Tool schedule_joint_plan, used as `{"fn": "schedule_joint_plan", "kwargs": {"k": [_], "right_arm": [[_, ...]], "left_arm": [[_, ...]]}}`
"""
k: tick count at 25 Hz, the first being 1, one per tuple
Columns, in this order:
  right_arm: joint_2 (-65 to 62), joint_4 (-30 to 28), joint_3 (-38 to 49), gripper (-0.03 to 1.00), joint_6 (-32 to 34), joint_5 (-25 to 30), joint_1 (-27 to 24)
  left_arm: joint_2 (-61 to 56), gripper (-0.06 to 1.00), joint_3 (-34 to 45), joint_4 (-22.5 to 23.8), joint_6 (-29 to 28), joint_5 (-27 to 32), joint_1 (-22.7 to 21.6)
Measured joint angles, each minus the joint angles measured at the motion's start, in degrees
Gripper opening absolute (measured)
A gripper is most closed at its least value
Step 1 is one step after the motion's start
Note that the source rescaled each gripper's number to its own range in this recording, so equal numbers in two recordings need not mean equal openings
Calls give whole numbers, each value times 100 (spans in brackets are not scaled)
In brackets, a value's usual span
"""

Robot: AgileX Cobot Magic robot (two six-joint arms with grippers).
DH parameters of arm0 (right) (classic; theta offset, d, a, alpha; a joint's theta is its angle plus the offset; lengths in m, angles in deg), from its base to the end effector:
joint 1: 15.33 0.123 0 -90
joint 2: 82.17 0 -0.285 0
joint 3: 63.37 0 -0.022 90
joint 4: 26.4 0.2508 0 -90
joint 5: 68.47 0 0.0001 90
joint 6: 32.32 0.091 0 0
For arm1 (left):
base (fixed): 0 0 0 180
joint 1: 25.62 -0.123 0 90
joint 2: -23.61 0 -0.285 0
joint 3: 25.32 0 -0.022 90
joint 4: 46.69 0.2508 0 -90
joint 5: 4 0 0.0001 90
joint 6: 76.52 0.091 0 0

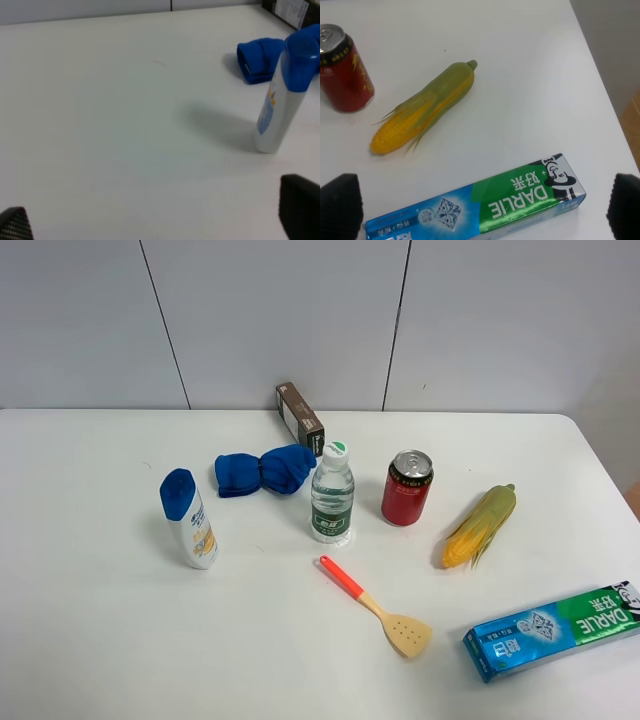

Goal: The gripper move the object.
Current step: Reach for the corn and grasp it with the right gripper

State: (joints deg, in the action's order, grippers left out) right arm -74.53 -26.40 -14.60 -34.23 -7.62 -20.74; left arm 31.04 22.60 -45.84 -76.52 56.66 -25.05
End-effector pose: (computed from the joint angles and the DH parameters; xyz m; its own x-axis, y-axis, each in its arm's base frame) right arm -0.0049 0.0005 0.2762 -0.4589 0.0100 -0.8884 0.0790 0.9964 -0.0296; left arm -0.0071 0.0012 0.2806 -0.4385 0.0116 -0.8987 0.0015 0.9999 0.0122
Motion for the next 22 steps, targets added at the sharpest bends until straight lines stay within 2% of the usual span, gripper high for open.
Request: {"fn": "schedule_joint_plan", "kwargs": {"k": [13, 17, 22], "right_arm": [[115, 96, 5, 100, -131, 0, 0], [797, 107, 5, 100, -348, 0, 0], [2141, 204, -286, 100, -1005, -1, 0]], "left_arm": [[0, 100, 0, 0, 0, 0, 0], [0, 100, 0, 0, 0, 0, 0], [0, 100, 0, 0, 0, 0, 0]]}}
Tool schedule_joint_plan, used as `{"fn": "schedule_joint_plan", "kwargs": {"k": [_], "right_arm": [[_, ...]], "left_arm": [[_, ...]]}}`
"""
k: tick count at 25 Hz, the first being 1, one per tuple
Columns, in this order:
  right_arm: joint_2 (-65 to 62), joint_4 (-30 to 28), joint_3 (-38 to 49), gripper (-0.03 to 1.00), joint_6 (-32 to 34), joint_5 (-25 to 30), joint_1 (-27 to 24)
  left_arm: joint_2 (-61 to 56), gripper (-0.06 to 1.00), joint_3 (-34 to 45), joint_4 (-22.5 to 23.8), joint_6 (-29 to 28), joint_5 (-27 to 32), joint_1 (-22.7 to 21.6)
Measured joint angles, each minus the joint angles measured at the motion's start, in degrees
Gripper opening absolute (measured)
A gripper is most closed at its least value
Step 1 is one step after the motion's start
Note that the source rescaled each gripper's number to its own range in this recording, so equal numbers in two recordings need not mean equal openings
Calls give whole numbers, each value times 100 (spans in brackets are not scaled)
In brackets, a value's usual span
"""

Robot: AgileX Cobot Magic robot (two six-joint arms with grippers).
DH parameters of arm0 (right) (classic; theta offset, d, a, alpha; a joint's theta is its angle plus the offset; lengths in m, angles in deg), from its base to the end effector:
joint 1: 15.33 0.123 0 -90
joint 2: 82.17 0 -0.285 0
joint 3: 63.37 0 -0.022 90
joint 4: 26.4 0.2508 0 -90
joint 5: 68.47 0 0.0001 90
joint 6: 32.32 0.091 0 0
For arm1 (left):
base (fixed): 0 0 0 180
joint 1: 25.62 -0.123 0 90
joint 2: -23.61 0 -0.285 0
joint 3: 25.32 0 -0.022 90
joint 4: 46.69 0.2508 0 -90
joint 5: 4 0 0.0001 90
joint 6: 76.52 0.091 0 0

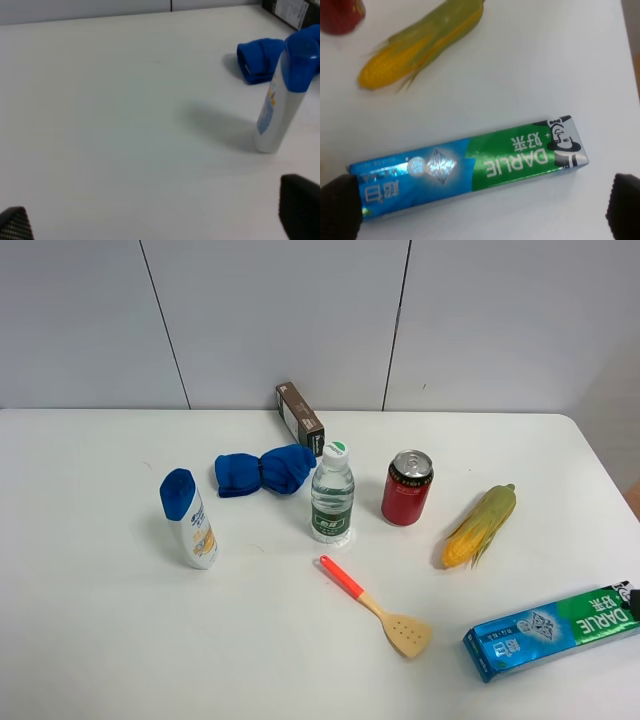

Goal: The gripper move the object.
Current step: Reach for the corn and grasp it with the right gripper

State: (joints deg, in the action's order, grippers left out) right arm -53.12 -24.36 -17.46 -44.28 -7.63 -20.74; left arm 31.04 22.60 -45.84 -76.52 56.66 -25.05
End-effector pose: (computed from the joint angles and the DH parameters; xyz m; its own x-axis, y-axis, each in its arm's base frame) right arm 0.0508 -0.0020 0.2825 -0.7143 -0.1233 -0.6889 -0.0644 0.9918 -0.1108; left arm -0.0071 0.0012 0.2806 -0.4385 0.0116 -0.8987 0.0015 0.9999 0.0122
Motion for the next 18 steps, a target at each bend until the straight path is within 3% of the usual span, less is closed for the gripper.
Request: {"fn": "schedule_joint_plan", "kwargs": {"k": [4, 9, 18], "right_arm": [[994, 201, -524, 100, -1208, -34, 0], [2166, 359, -1028, 98, -3526, -54, 0], [4253, -65, -1663, 96, -7573, -72, 0]], "left_arm": [[0, 100, 0, 0, 0, 0, 0], [0, 100, 0, 0, 0, 0, 0], [0, 100, 0, 0, 0, 0, 0]]}}
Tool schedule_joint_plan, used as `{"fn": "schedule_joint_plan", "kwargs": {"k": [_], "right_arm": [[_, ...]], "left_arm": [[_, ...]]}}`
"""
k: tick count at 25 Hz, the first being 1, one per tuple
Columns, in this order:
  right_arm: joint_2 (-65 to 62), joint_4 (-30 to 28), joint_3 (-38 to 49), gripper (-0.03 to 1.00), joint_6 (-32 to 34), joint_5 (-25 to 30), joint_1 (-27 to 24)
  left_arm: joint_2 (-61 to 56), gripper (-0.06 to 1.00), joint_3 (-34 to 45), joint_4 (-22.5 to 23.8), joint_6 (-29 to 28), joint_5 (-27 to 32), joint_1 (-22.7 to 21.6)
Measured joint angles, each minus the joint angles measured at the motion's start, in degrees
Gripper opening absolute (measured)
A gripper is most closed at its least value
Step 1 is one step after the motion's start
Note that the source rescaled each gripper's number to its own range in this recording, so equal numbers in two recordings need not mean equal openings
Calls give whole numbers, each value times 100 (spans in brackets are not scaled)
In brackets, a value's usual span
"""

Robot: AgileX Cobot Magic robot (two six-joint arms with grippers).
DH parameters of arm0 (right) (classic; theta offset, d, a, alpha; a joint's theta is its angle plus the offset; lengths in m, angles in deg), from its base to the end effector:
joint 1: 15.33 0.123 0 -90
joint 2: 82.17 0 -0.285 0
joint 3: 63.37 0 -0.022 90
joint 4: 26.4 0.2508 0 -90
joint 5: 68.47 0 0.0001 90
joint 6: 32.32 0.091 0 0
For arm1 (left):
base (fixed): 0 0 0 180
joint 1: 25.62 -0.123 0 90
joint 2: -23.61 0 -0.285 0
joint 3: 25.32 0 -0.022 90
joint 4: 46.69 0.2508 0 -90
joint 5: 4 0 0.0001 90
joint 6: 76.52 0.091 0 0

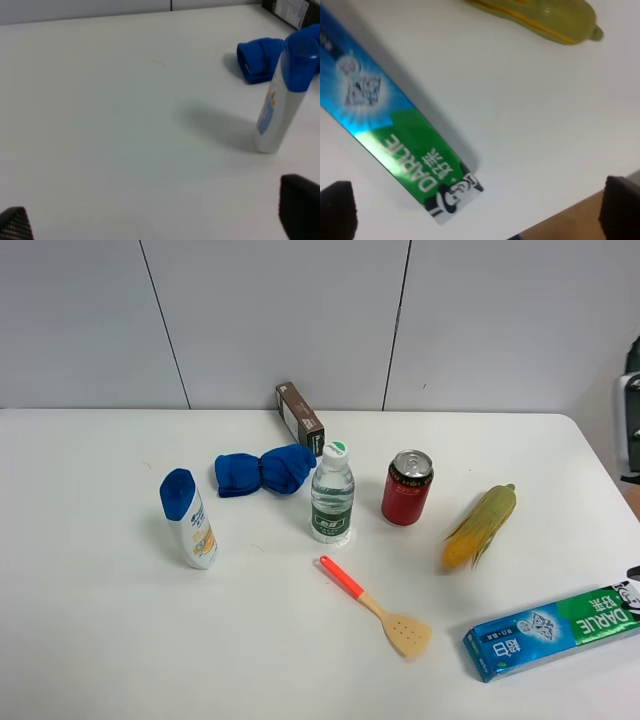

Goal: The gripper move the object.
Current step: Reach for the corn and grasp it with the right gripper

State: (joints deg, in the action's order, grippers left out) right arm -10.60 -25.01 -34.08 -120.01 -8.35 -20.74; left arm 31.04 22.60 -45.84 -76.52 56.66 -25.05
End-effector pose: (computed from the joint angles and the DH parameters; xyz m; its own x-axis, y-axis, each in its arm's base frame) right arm 0.1893 -0.0160 0.2817 -0.1366 -0.9899 -0.0369 -0.9353 0.1412 -0.3245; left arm -0.0071 0.0012 0.2806 -0.4385 0.0116 -0.8987 0.0015 0.9999 0.0122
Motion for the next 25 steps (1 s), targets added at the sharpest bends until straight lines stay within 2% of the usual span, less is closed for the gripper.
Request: {"fn": "schedule_joint_plan", "kwargs": {"k": [2, 4, 9, 15, 21, 25], "right_arm": [[423, -91, 0, 96, -683, -28, 0], [850, -139, 0, 96, -1098, -195, 0], [1590, -139, -62, 96, -1235, -578, 0], [2650, -79, -812, 96, -2037, -1023, 0], [3630, 275, -1722, 96, -2909, -1067, 0], [4090, 524, -2034, 89, -3416, -1080, 0]], "left_arm": [[0, 100, 0, 0, 0, 0, 0], [0, 100, 0, 0, 0, 0, 0], [0, 100, 0, 0, 0, 0, 0], [0, 100, 0, 0, 0, 0, 0], [0, 100, 0, 0, 0, 0, 0], [0, 100, 0, 0, 0, 0, 0]]}}
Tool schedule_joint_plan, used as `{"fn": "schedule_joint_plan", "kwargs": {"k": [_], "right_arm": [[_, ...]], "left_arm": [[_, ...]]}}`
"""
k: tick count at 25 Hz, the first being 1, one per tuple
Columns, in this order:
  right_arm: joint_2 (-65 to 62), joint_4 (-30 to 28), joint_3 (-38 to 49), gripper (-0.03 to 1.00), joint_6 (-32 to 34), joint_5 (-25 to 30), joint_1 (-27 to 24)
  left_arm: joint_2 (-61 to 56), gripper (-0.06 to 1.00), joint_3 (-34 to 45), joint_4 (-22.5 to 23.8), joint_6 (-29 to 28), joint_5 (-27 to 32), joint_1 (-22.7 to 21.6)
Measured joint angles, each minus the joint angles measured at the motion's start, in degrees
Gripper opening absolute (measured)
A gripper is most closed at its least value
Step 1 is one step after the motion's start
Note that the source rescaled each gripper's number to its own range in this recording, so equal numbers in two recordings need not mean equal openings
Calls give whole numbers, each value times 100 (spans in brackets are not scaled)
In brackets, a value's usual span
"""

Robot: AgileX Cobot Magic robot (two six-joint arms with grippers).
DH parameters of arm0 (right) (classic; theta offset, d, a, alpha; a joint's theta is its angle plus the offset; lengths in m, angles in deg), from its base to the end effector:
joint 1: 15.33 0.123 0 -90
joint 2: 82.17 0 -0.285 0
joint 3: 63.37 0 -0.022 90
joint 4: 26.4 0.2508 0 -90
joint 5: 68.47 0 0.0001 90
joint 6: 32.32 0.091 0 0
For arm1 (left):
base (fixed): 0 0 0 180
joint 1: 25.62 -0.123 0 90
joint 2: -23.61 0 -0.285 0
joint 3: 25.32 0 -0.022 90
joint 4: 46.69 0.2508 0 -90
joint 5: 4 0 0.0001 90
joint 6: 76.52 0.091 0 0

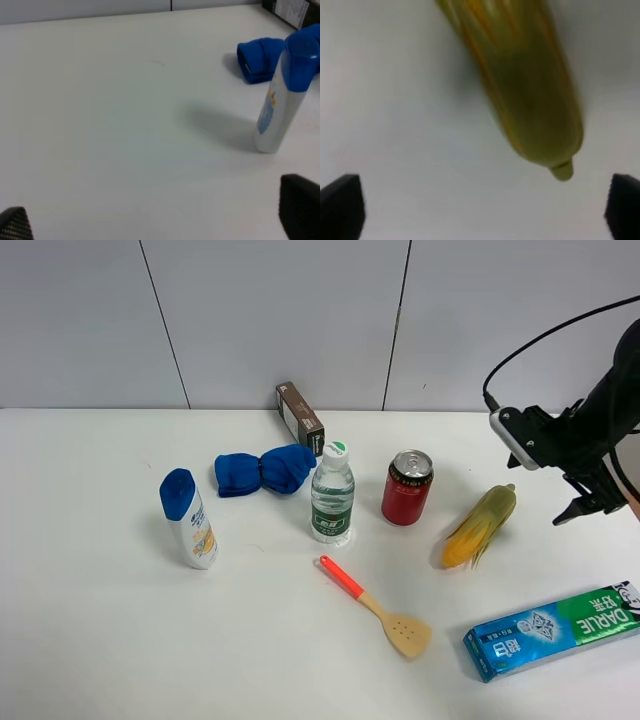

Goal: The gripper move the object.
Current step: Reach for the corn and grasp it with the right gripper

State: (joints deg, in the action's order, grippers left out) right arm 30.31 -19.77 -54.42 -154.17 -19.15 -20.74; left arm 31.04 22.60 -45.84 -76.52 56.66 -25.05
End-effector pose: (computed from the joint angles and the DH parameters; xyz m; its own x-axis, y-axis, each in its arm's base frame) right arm 0.3484 -0.0250 0.1849 0.3831 -0.9237 -0.0008 -0.9078 -0.3763 -0.1854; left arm -0.0071 0.0012 0.2806 -0.4385 0.0116 -0.8987 0.0015 0.9999 0.0122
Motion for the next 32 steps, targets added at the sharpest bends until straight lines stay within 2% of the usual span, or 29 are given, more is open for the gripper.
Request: {"fn": "schedule_joint_plan", "kwargs": {"k": [7, 18, 25, 27, 29, 30, 32], "right_arm": [[424, 44, -36, 81, -268, -162, 1], [759, 90, -49, 80, -193, -420, 662], [1028, -34, -49, 80, -107, -538, 730], [1084, -86, -49, 75, -88, -553, 730], [1123, -128, -49, 65, -44, -553, 730], [1140, -128, -49, 58, -19, -553, 730], [1156, -145, -49, 35, 5, -553, 730]], "left_arm": [[0, 100, 0, 0, 0, 0, 0], [0, 100, 0, 0, 0, 0, 0], [0, 100, 0, 0, 0, 0, 0], [0, 100, 0, 0, 0, 0, 0], [0, 100, 0, 0, 0, 0, 0], [0, 100, 0, 0, 0, 0, 0], [0, 100, 0, 0, 0, 0, 0]]}}
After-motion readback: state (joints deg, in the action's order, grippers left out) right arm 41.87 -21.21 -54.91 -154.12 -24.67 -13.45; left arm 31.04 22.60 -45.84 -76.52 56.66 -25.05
